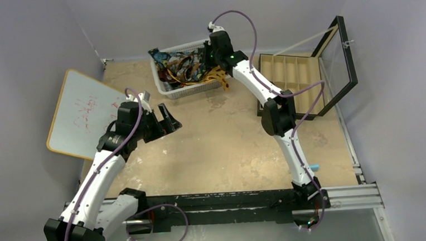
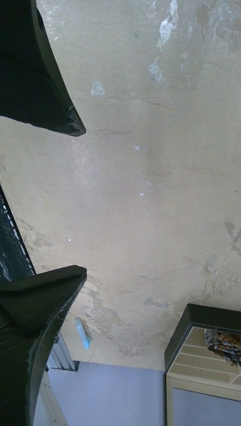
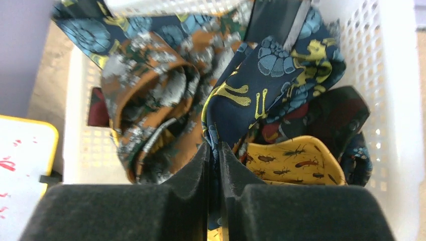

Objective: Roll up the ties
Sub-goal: Pick up the tie from the bin, then place the tie at the center of the board, then flatten out the tie at the center of the board.

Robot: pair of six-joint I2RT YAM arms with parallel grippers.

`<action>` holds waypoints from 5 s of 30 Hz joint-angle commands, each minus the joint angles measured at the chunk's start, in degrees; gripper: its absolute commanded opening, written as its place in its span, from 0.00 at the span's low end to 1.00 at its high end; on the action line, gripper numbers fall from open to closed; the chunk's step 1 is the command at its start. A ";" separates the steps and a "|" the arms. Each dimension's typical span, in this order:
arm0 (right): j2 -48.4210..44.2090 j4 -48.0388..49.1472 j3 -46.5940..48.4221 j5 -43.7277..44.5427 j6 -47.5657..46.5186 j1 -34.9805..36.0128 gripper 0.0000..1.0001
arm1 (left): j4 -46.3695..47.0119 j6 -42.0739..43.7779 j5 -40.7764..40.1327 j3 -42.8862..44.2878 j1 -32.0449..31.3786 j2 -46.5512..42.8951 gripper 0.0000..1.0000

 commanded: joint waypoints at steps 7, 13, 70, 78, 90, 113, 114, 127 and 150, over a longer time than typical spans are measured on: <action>-4.54 -3.13 4.45 -4.32 -0.28 0.30 0.00 | 1.41 1.57 0.43 1.05 0.41 0.14 1.00; -22.50 0.86 -5.46 -9.07 -1.88 0.21 0.00 | 1.02 0.94 -2.19 1.67 0.41 -0.94 1.00; -25.18 21.16 -52.68 8.22 1.13 12.63 0.88 | 16.36 -10.70 17.95 -23.23 -4.03 2.13 0.93; -21.58 21.94 -52.86 16.42 0.38 13.21 0.65 | 16.07 -10.61 10.47 -22.92 -12.67 9.80 0.82; -42.12 16.05 -53.76 12.78 0.61 13.14 0.00 | 24.05 -7.62 10.91 -20.35 -13.47 16.34 0.47; -60.22 23.78 -57.55 -2.89 14.64 12.96 0.00 | 10.05 -9.02 -5.38 -13.32 -13.38 2.48 0.83; -60.99 23.33 -56.86 -2.62 14.92 12.95 0.00 | 10.06 -9.10 -5.43 -13.50 -13.38 2.43 0.84; -84.39 4.55 -88.81 12.07 29.06 3.10 0.00 | 27.01 -10.90 2.89 -15.06 -13.38 13.73 0.89; -86.38 4.45 -94.96 12.46 29.43 2.50 0.00 | 45.64 -6.88 15.39 -7.56 -4.86 37.49 0.77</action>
